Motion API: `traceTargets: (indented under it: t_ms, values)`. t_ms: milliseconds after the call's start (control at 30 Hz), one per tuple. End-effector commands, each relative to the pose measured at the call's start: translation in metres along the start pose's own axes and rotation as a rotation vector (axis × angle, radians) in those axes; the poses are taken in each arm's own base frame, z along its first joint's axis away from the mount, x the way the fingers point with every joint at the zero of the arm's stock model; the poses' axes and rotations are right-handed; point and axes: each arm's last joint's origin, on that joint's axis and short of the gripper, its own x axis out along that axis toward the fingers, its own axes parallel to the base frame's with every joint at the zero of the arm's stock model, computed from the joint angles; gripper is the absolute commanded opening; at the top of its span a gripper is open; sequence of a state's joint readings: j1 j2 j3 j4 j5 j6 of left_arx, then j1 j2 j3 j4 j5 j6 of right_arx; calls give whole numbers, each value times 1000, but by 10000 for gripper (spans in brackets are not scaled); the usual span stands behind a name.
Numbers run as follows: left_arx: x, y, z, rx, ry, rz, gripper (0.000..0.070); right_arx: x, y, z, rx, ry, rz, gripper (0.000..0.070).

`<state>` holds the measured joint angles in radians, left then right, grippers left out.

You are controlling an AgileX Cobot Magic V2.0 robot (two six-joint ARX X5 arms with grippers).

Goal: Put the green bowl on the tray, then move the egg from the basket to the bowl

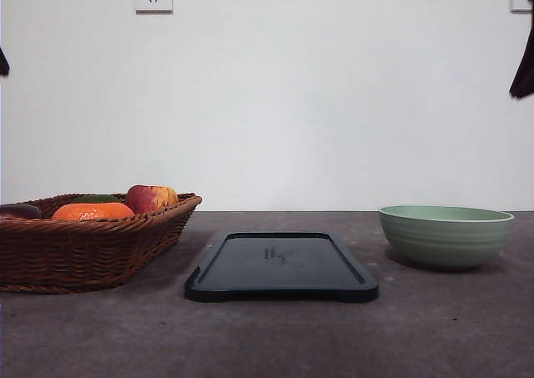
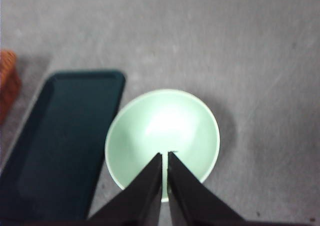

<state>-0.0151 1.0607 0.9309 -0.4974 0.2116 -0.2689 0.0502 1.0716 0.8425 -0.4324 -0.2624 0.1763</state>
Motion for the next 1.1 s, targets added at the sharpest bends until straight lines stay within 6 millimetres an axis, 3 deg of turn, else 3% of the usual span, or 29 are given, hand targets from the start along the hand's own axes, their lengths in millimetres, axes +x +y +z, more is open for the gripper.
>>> traceTargets:
  t_ms: [0, 167, 267, 333, 367, 400, 467, 800, 1067]
  values:
    - [3, -1, 8, 26, 11, -4, 0, 6, 0, 6, -25, 22, 0, 7]
    - [12, 0, 10, 21, 54, 7, 12, 15, -3, 7, -27, 56, -5, 9]
    - [12, 0, 10, 22, 49, 5, 220, 15, -3, 7, -52, 56, -5, 46]
    - [12, 0, 10, 22, 50, 6, 375, 15, -3, 7, -58, 56, -5, 190]
    - [12, 0, 10, 21, 50, 6, 405, 15, -3, 7, -59, 56, -5, 260]
    - [12, 0, 10, 21, 50, 6, 403, 15, -3, 7, -58, 56, -5, 311]
    - [12, 0, 10, 21, 50, 6, 401, 15, -3, 7, -57, 57, -5, 342]
    - [12, 0, 10, 19, 51, 6, 396, 13, -2, 23, 0, 149, -39, 336]
    - [12, 0, 10, 20, 51, 6, 396, 38, -8, 52, 21, 327, -87, 334]
